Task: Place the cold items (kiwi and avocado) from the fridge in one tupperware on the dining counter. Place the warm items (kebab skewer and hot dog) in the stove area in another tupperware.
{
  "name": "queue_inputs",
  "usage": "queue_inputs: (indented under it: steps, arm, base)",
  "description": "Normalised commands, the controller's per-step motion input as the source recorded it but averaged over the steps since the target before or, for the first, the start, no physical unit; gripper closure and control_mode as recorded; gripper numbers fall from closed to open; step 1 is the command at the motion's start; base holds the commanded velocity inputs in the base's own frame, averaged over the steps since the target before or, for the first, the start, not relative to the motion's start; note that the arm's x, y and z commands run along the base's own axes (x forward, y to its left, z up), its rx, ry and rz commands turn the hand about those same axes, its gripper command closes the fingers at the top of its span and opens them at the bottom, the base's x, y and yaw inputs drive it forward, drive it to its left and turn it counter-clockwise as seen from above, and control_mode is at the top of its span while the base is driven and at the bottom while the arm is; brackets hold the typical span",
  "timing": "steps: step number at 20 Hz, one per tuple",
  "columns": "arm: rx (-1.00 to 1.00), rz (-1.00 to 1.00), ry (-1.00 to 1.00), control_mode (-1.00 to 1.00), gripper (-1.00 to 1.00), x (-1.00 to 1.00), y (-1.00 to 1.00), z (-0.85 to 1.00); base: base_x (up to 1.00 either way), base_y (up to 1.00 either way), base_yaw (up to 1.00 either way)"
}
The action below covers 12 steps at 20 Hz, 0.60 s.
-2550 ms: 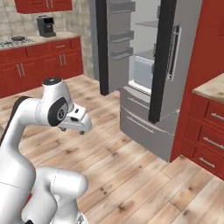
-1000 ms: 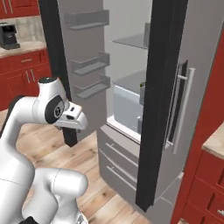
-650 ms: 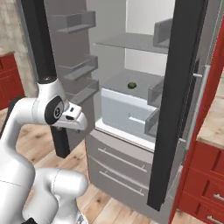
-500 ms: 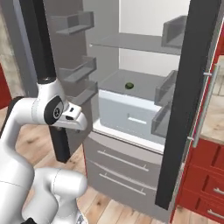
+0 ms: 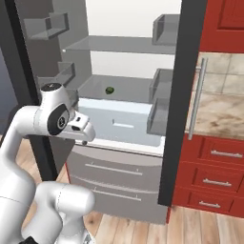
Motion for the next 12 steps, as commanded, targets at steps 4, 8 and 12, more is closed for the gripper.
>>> queue_inputs:
  steps: [4, 8, 12]
  arm:
    - [0.00, 0.00, 0.00, 1.00, -1.00, 0.00, 0.00, 0.00]
    - [0.00, 0.00, 0.00, 1.00, -1.00, 0.00, 0.00, 0.00]
    - [0.00, 0.00, 0.00, 1.00, -1.00, 0.00, 0.00, 0.00]
  base:
    - [0.00, 0.01, -0.06]
    - [0.07, -0.43, 0.01]
    - [0.03, -0.03, 0.01]
